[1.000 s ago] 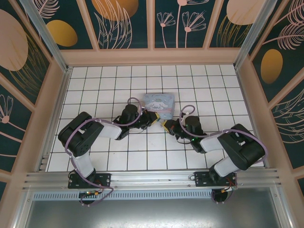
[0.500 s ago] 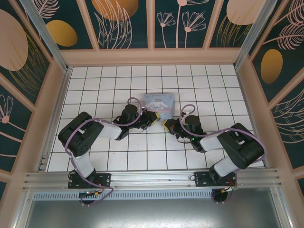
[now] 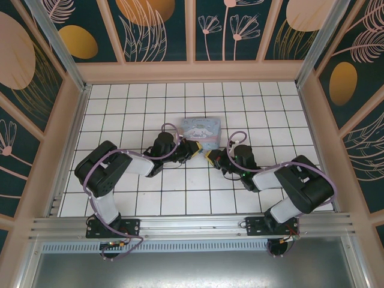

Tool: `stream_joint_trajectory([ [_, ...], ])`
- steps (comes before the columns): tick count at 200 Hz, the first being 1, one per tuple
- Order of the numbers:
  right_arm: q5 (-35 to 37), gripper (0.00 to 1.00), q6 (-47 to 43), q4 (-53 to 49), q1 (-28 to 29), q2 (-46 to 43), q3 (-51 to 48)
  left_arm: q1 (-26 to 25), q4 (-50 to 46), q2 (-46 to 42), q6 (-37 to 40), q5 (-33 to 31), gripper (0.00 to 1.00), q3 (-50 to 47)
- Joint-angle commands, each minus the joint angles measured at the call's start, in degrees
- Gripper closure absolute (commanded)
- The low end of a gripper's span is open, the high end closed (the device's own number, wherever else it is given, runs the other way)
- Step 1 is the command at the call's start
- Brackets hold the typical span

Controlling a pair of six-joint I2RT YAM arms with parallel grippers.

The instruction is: Unlock a padlock with a key

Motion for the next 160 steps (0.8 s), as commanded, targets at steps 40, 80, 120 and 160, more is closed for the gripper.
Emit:
stream_joint_trajectory([
  [40, 0.38, 1.0, -0.51, -0.42, -0.53, -1.31, 1.87, 0.28, 3.65, 1.04, -0.37, 1.6, 1.0, -0.1],
  [80, 0.2, 1.0, -0.69, -0.86, -0.79, -1.69, 2.06, 0.33, 3.83, 1.3, -0.39, 1.61, 1.0, -0.12],
  [120, 0.07, 1.0, -0.77, -1.22, -1.22, -2.33, 2.06, 0.26, 3.83, 1.39, -0.24, 1.71, 1.0, -0.26],
  [160, -0.08, 1.0, -0.95, -1.7, -1.39, -2.65, 2.3, 0.32, 3.74, 1.4, -0.28, 1.61, 1.0, -0.27],
])
